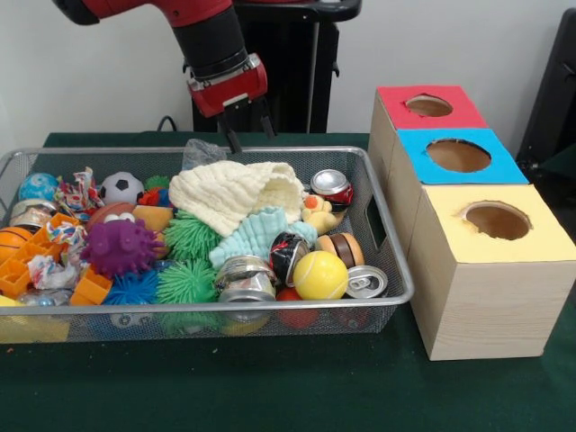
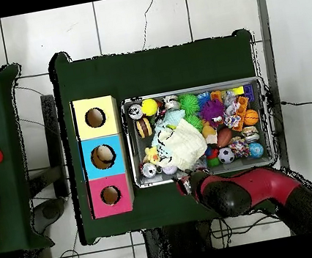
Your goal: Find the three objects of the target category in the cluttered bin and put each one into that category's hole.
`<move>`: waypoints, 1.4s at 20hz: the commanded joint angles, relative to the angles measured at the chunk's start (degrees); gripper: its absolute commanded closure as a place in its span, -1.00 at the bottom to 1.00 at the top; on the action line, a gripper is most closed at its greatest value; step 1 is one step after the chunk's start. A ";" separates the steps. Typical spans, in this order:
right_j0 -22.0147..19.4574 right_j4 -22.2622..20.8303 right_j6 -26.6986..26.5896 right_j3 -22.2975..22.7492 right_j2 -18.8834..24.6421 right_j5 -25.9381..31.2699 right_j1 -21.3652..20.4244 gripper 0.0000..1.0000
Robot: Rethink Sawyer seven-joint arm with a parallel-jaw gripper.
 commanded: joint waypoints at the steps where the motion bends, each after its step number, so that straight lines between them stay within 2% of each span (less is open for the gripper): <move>1: 1.18 -3.86 -3.34 -1.27 1.68 0.06 -0.03 -1.00; 13: 3.38 -4.75 -1.76 -1.84 0.86 -1.13 0.23 -1.00; 25: -1.60 -4.11 -6.34 -1.17 3.22 1.68 0.64 -1.00; 28: -3.29 -4.61 -7.74 -1.50 3.77 2.21 1.92 -1.00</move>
